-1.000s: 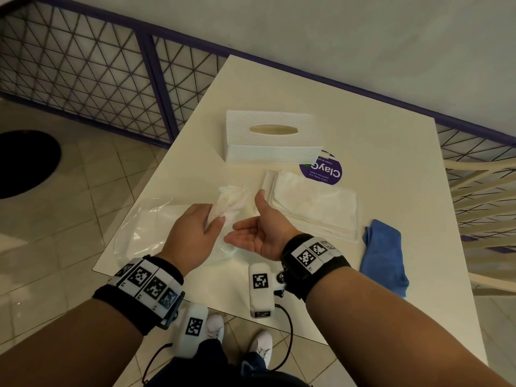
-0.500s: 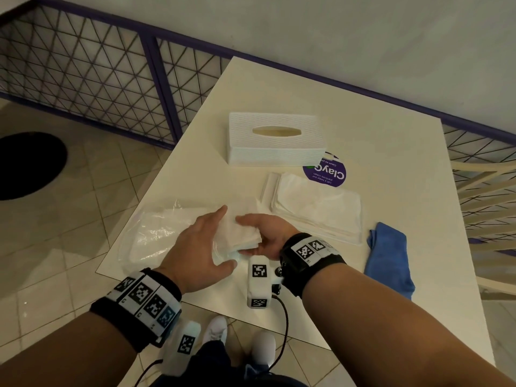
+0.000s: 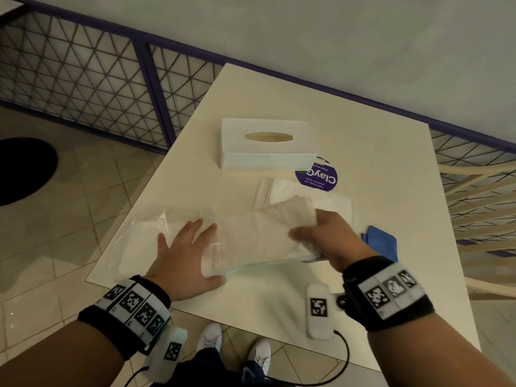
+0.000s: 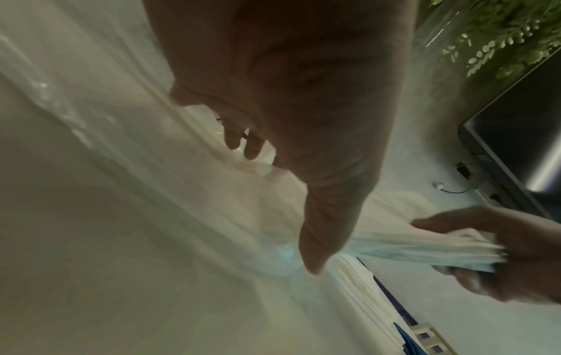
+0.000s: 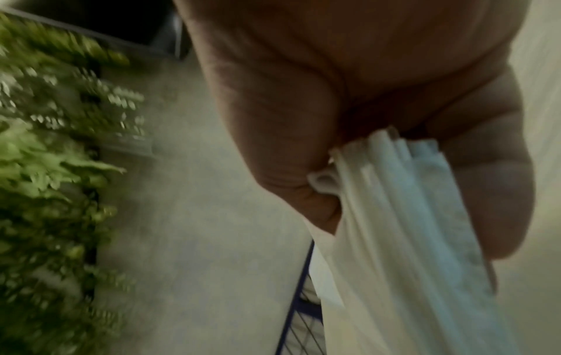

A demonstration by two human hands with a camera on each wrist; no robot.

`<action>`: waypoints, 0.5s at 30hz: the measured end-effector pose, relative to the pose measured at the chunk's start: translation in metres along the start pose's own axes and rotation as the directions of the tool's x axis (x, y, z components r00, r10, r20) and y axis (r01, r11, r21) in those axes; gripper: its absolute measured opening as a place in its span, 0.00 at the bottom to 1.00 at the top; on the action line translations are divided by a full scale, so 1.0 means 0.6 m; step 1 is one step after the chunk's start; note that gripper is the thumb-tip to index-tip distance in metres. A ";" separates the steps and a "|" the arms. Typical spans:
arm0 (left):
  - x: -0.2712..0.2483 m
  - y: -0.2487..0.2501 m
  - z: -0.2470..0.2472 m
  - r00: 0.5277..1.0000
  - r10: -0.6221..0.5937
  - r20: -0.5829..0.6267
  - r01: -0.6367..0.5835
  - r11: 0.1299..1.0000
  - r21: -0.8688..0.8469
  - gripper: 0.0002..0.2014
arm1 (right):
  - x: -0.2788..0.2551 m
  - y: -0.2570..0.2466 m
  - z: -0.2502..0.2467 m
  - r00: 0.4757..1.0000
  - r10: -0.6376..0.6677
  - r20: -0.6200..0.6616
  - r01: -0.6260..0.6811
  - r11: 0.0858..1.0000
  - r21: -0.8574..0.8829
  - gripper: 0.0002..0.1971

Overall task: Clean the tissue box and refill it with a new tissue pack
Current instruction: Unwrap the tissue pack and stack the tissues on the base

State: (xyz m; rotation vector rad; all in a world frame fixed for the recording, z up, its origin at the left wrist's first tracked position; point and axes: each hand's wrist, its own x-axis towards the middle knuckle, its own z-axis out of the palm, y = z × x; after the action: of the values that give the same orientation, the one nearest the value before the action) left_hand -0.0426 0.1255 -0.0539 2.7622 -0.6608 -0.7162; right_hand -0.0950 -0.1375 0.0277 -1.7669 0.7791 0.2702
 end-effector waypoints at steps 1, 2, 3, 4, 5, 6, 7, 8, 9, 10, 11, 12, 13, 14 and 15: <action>0.001 0.004 -0.006 0.999 -0.021 0.048 0.020 1.000 0.022 0.59 | -0.008 0.000 -0.020 1.000 -0.010 -0.027 0.011 1.000 0.027 0.12; 0.000 0.010 -0.015 0.995 -0.043 0.086 0.038 0.998 0.051 0.62 | -0.016 -0.001 -0.039 0.999 -0.024 -0.047 0.027 0.998 0.052 0.11; 0.000 0.020 -0.027 0.996 -0.050 0.080 0.045 0.997 0.063 0.64 | -0.023 -0.003 -0.056 0.997 -0.044 -0.061 0.049 0.996 0.076 0.11; 0.002 0.031 -0.038 0.999 -0.032 0.019 0.032 0.999 0.043 0.66 | -0.030 -0.005 -0.071 0.995 -0.070 -0.072 0.078 0.992 0.102 0.11; 0.004 0.049 -0.050 0.996 0.005 -0.087 -0.007 1.000 -0.028 0.64 | -0.037 -0.008 -0.084 0.992 -0.102 -0.080 0.112 0.985 0.129 0.11; 0.012 0.066 -0.060 0.982 0.029 -0.189 -0.065 0.980 -0.189 0.60 | -0.043 -0.010 -0.096 0.987 -0.135 -0.085 0.146 0.978 0.151 0.11; 0.019 0.086 -0.070 0.969 0.029 -0.246 -0.133 0.899 -0.418 0.55 | -0.050 -0.012 -0.105 0.983 -0.166 -0.082 0.178 0.969 0.170 0.11; 0.030 0.101 -0.078 0.974 0.023 -0.225 -0.171 0.726 -0.666 0.53 | -0.055 -0.012 -0.112 0.979 -0.193 -0.071 0.204 0.960 0.192 0.11; 0.039 0.113 -0.084 0.988 0.056 -0.146 -0.155 0.473 -0.868 0.54 | -0.061 -0.011 -0.117 0.976 -0.213 -0.054 0.220 0.947 0.232 0.11; 0.048 0.122 -0.088 0.991 0.119 -0.062 -0.085 0.196 -0.977 0.57 | -0.065 -0.009 -0.120 0.974 -0.225 -0.040 0.227 0.930 0.289 0.12; 0.056 0.127 -0.092 0.985 0.174 0.018 0.017 0.004 -1.000 0.59 | -0.067 -0.003 -0.122 0.972 -0.233 -0.032 0.229 0.909 0.347 0.13; 0.062 0.132 -0.096 0.971 0.229 0.075 0.102 -0.109 -0.989 0.59 | -0.066 0.006 -0.123 0.971 -0.235 -0.034 0.229 0.890 0.393 0.14; 0.066 0.136 -0.100 0.956 0.274 0.101 0.143 -0.137 -0.980 0.57 | -0.064 0.018 -0.124 0.971 -0.234 -0.044 0.231 0.883 0.408 0.15; 0.069 0.141 -0.100 0.950 0.294 0.105 0.141 -0.102 -0.985 0.54 | -0.061 0.031 -0.124 0.972 -0.229 -0.059 0.233 0.889 0.393 0.15; 0.072 0.150 -0.098 0.953 0.289 0.092 0.105 -0.028 -0.994 0.48 | -0.057 0.045 -0.124 0.972 -0.219 -0.086 0.236 0.906 0.351 0.14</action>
State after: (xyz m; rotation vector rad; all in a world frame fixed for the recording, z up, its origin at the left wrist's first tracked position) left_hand -0.0125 0.0317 0.0070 1.1383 -0.1268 -0.9882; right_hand -0.1524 -0.1974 0.0510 -1.4999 0.6010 -0.0679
